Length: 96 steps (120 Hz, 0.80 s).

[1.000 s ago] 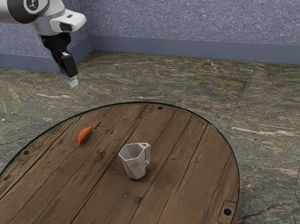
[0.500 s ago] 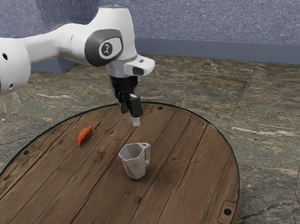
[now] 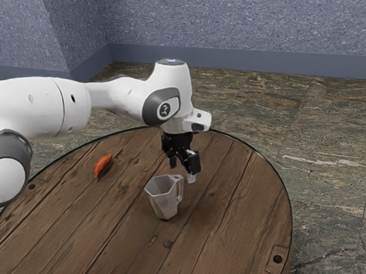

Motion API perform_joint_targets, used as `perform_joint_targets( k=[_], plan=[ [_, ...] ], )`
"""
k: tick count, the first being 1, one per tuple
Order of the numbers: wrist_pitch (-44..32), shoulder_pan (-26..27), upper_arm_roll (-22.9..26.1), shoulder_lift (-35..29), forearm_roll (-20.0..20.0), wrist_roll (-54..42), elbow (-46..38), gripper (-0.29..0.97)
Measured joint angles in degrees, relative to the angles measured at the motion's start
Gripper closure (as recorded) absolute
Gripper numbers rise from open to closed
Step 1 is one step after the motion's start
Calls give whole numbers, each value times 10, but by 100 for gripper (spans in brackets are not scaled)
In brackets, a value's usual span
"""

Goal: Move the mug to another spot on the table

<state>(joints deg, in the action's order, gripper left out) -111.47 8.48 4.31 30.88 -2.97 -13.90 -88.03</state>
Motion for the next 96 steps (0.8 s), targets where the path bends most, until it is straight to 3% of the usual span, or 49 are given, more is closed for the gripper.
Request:
perform_joint_targets(
  k=[48, 56, 71, 96],
  plan=[
    [0, -3, -1, 36, -20, 40, -10, 2],
    [0, -3, -1, 38, -22, 44, -10, 12],
    [0, -4, -1, 38, -20, 52, -10, 42],
    [52, -8, -3, 22, -13, 80, -4, 56]
  ],
)
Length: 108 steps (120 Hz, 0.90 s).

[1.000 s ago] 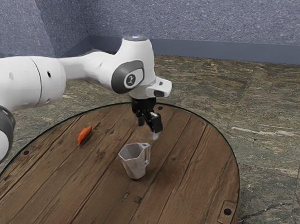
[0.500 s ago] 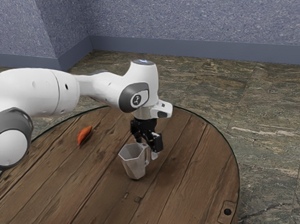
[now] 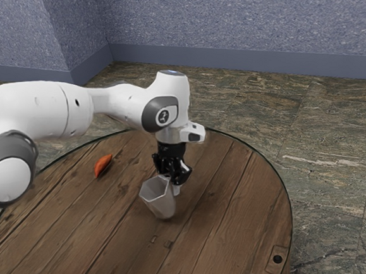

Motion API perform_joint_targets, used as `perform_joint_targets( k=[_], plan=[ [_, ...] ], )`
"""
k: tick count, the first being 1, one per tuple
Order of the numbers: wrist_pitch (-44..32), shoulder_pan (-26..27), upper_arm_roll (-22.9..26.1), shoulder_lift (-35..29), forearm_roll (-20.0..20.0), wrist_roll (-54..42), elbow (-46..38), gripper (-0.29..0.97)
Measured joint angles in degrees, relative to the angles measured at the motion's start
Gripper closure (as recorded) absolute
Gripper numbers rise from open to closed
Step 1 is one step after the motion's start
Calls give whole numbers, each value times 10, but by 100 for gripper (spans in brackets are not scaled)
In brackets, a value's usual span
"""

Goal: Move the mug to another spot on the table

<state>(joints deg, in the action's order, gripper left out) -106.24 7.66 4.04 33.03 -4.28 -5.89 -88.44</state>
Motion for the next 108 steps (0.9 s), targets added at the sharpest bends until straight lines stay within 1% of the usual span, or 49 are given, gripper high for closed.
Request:
perform_joint_targets(
  k=[8, 16, 28, 39, 50, 63, 79, 108],
  plan=[
    [36, -3, -21, -9, 31, 14, 2, 58],
    [68, -11, -30, -18, 63, 26, 3, 59],
    [123, -14, -47, -24, 87, 50, 22, 64],
    [163, -14, -78, -25, 94, 70, 33, 65],
    [191, -18, -87, -21, 97, 88, 46, 66],
    [212, -24, -100, 12, 98, 105, 90, 65],
    [225, -32, -116, 63, 99, 122, 140, 69],
    [219, -34, -117, 111, 97, 144, 149, 75]
  ],
)
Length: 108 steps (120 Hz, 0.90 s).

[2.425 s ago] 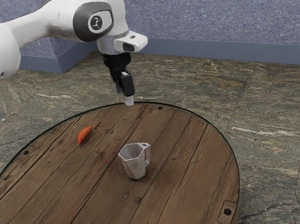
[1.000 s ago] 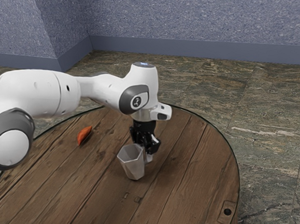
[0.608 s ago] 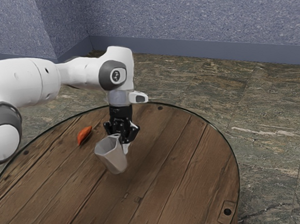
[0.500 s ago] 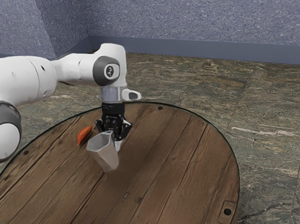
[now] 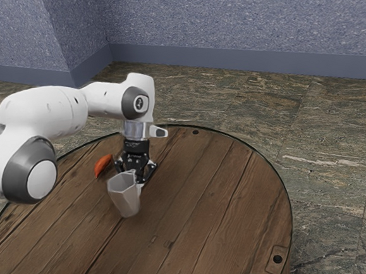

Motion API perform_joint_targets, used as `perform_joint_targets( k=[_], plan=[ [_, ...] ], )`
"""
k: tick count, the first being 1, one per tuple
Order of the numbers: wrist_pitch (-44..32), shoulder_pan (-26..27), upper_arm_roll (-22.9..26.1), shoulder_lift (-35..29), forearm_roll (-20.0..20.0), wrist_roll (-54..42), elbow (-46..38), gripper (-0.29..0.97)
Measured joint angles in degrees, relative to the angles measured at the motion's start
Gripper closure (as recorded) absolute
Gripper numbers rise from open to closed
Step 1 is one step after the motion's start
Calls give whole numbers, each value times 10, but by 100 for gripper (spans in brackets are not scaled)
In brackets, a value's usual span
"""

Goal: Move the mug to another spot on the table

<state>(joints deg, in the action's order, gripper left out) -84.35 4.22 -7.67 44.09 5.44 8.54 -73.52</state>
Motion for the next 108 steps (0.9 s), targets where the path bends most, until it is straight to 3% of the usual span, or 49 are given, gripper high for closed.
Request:
perform_joint_targets(
  k=[45, 77, 108],
  plan=[
    [-58, -4, 1, 28, 1, 22, 0, 75],
    [-75, -9, 1, 27, 11, 30, 0, 27],
    [-80, -10, 4, -35, 13, 28, 37, 8]
  ],
)
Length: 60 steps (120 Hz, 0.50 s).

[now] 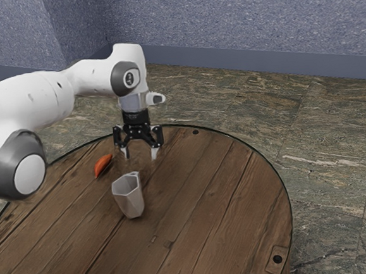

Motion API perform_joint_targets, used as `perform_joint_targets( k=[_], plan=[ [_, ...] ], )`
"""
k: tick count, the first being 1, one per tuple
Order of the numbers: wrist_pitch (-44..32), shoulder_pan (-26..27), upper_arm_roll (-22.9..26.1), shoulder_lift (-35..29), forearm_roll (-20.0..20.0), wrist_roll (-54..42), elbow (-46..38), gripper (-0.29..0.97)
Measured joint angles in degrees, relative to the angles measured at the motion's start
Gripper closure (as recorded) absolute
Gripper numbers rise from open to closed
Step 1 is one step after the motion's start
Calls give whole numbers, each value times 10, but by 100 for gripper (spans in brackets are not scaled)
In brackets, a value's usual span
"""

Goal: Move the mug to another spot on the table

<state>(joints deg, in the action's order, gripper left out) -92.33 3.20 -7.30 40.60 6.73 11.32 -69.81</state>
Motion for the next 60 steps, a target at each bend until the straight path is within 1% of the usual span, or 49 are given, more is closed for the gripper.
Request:
perform_joint_targets(
  k=[8, 16, 20, 28, 33, 46, 60],
  plan=[
    [0, 5, 3, -69, 1, -6, -43, 6],
    [-1, 7, 14, -180, 1, -14, -142, 4],
    [-1, 7, 20, -222, 1, -29, -178, 4],
    [0, 8, 29, -286, -2, -63, -210, 3],
    [1, 13, 36, -324, -15, -86, -220, 2],
    [10, 28, 44, -387, -41, -147, -227, 1],
    [17, 41, 46, -413, -51, -202, -227, 1]
  ],
)
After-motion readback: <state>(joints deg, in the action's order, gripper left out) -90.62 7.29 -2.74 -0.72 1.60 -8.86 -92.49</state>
